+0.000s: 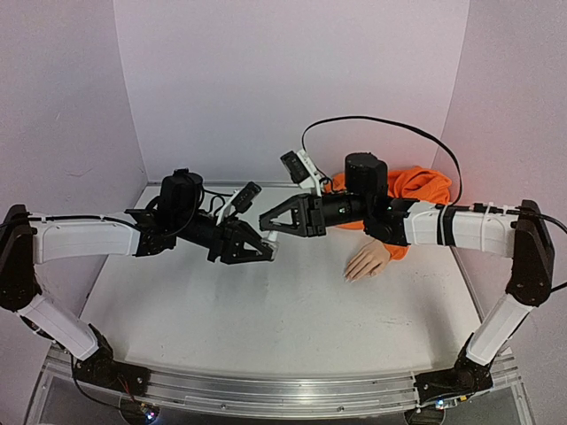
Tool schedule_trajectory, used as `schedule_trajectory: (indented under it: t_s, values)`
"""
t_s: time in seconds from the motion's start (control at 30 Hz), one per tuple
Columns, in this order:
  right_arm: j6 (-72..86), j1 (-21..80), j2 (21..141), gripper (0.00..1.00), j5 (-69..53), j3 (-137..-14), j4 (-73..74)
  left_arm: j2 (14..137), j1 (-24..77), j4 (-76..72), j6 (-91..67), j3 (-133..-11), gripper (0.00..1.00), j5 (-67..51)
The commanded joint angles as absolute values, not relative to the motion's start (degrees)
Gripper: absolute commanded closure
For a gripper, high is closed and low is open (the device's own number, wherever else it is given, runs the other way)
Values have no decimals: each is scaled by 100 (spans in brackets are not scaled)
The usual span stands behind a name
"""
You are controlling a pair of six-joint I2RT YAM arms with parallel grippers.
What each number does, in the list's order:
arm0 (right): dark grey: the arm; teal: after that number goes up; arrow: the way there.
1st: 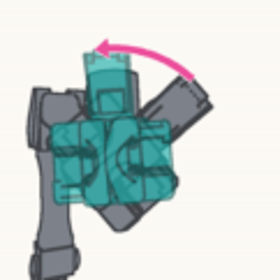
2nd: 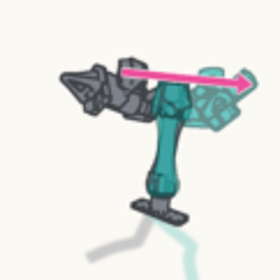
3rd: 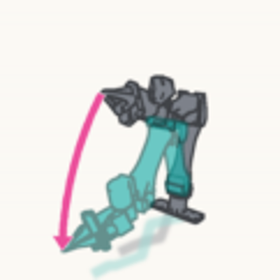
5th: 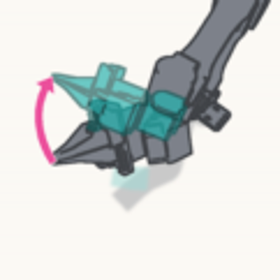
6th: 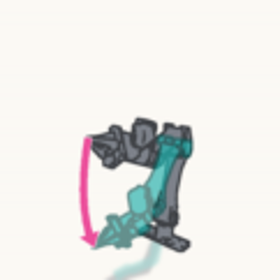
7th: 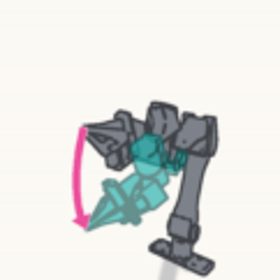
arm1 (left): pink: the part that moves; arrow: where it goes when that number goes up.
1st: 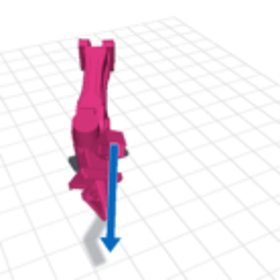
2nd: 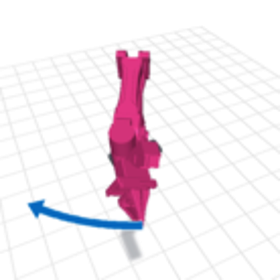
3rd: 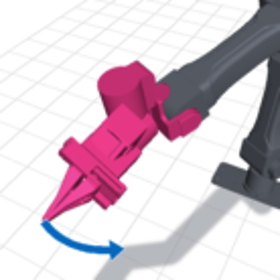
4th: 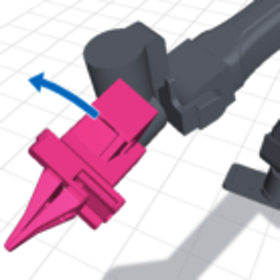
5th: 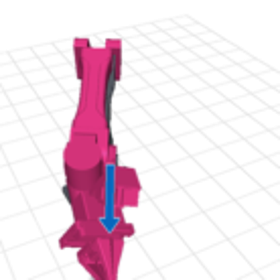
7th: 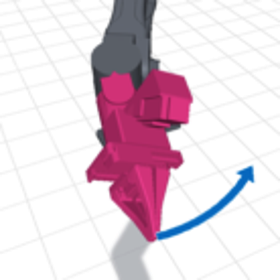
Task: Paint the nails
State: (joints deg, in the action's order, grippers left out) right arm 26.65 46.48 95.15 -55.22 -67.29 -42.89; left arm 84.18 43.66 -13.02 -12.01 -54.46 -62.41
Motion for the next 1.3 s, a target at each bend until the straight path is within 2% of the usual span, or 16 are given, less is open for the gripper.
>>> schedule_trajectory:
  t_s: [0.0, 0.1, 0.13, 0.27, 0.4, 0.5, 0.6, 0.67, 0.87, 0.97, 1.1, 1.2, 1.27]
  values:
    - [2673, 4629, 9480, 87, -5474, -6795, -4701, 8282, 4413, -1582, -1093, -5803, 100, -5978]
    - [2680, 4625, 9466, 94, -5386, -6698, -4702, 8187, 4412, -1586, -1066, -5748, 100, -5324]
    - [2687, 4628, 9458, 100, -5316, -6672, -4696, 8146, 4412, -1583, -1057, -5710, 100, -4966]
    - [2820, 4629, 9406, 100, -4829, -6554, -4698, 7809, 4446, -1582, -985, -5401, 100, -2562]
    - [3416, 4693, 9466, 100, -3355, -6526, -4556, 7617, 4676, -1583, -592, -5253, 100, -64]
    - [3916, 4979, 9679, 100, -1492, -6914, -3643, 7662, 4835, -1590, -355, -5290, 100, 1181]
    - [4347, 5664, 10056, 100, 556, -7724, -2510, 7781, 4860, -1591, -399, -5353, 100, 1575]
    - [4459, 6040, 10257, 100, 1138, -8065, -2389, 7846, 4882, -1591, -402, -5373, 100, 1599]
    - [4004, 6213, 10328, 99, 1162, -8383, -2382, 7730, 4896, -1591, -135, -5192, 100, 858]
    - [3622, 6120, 10109, 71, 914, -8332, -2390, 7593, 4896, -1583, -53, -5026, 100, 603]
    - [3291, 5769, 9696, 43, 300, -8006, -2426, 7430, 4883, -1576, -65, -4825, 100, 385]
    - [3048, 5385, 9319, 25, -354, -7575, -2541, 7318, 4840, -1565, -123, -4716, 100, 206]
    - [2887, 5109, 9085, 17, -998, -7195, -2794, 7257, 4722, -1556, -216, -4693, 100, -326]
